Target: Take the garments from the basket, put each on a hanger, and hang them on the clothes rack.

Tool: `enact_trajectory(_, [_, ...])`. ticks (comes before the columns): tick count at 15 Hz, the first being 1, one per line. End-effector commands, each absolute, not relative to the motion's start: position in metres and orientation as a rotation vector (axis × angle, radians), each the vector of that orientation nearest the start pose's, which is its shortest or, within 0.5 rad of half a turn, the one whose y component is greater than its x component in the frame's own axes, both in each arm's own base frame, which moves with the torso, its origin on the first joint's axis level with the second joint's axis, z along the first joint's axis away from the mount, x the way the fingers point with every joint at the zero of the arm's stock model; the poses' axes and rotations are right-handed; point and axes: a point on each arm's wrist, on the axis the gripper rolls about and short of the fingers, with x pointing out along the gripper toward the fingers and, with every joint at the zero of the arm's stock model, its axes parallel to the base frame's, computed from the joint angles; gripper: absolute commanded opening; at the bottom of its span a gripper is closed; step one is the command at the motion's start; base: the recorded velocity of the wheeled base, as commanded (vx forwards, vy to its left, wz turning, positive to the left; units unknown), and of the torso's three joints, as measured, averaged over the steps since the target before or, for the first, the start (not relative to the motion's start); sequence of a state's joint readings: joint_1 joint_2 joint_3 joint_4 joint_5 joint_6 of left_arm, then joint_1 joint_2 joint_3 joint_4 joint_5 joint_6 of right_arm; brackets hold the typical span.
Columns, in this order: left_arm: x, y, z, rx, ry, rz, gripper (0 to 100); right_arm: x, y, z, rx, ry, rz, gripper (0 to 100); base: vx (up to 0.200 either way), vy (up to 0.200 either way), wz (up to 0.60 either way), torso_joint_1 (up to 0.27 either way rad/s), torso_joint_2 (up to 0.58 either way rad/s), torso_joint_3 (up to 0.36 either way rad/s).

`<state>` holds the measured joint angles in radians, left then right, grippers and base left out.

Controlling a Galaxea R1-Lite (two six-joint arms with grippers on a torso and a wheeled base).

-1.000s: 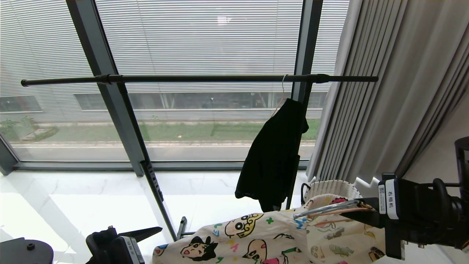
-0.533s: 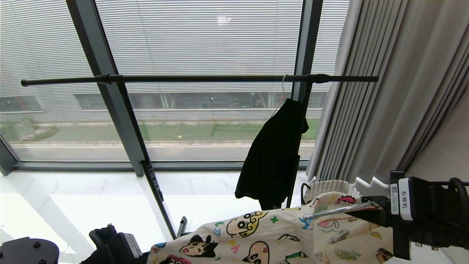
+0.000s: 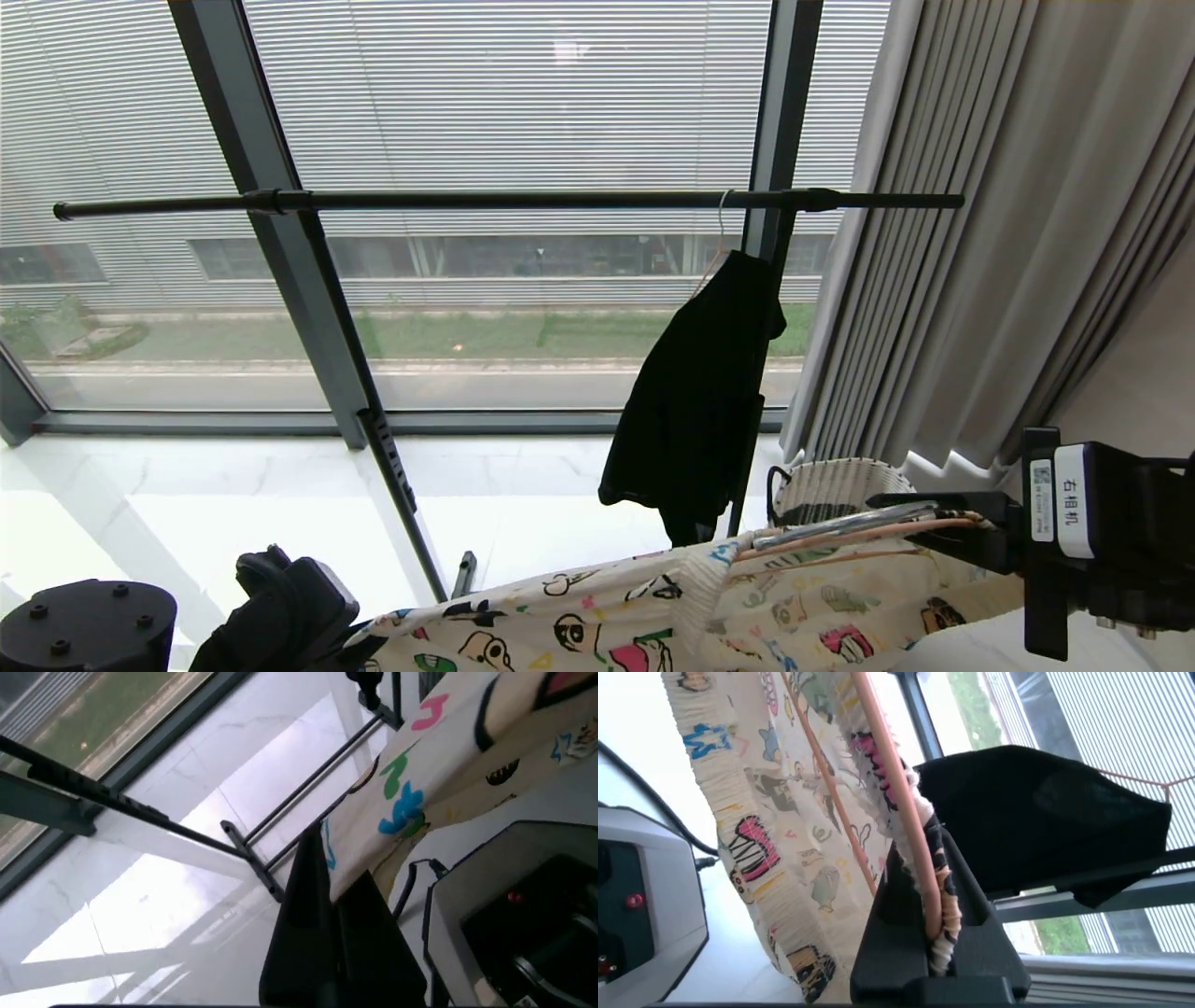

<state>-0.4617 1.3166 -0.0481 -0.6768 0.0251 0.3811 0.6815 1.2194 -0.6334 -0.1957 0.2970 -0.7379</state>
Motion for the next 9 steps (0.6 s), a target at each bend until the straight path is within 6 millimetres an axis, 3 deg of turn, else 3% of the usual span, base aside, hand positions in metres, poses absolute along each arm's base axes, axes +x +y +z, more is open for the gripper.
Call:
enact_trajectory(1, [0.124, -0.060, 0.085, 0.514, 0.526, -0.525, 0, 0.134, 0.117, 0.210, -0.744, 0.020, 1.069, 0, 0.000, 0.000, 0.00, 0.000, 0.00, 0.000])
enact_trajectory(2, [0.124, -0.061, 0.086, 0.513, 0.518, -0.531, 0, 0.134, 0.117, 0.210, -0.738, 0.025, 1.069, 0, 0.000, 0.000, 0.00, 0.000, 0.00, 0.000])
enact_trajectory(3, [0.124, -0.061, 0.087, 0.512, 0.514, -0.531, 100, 0.134, 0.117, 0.210, -0.734, 0.029, 1.069, 0, 0.000, 0.000, 0.00, 0.000, 0.00, 0.000])
enact_trajectory(6, [0.126, -0.062, 0.089, 0.477, 0.510, -0.512, 100, 0.135, 0.117, 0.208, -0.713, 0.069, 1.032, 0, 0.000, 0.000, 0.00, 0.000, 0.00, 0.000])
enact_trajectory(9, [0.130, -0.057, 0.099, 0.393, 0.474, -0.350, 100, 0.141, 0.117, 0.200, -0.602, 0.265, 0.865, 0, 0.000, 0.000, 0.00, 0.000, 0.00, 0.000])
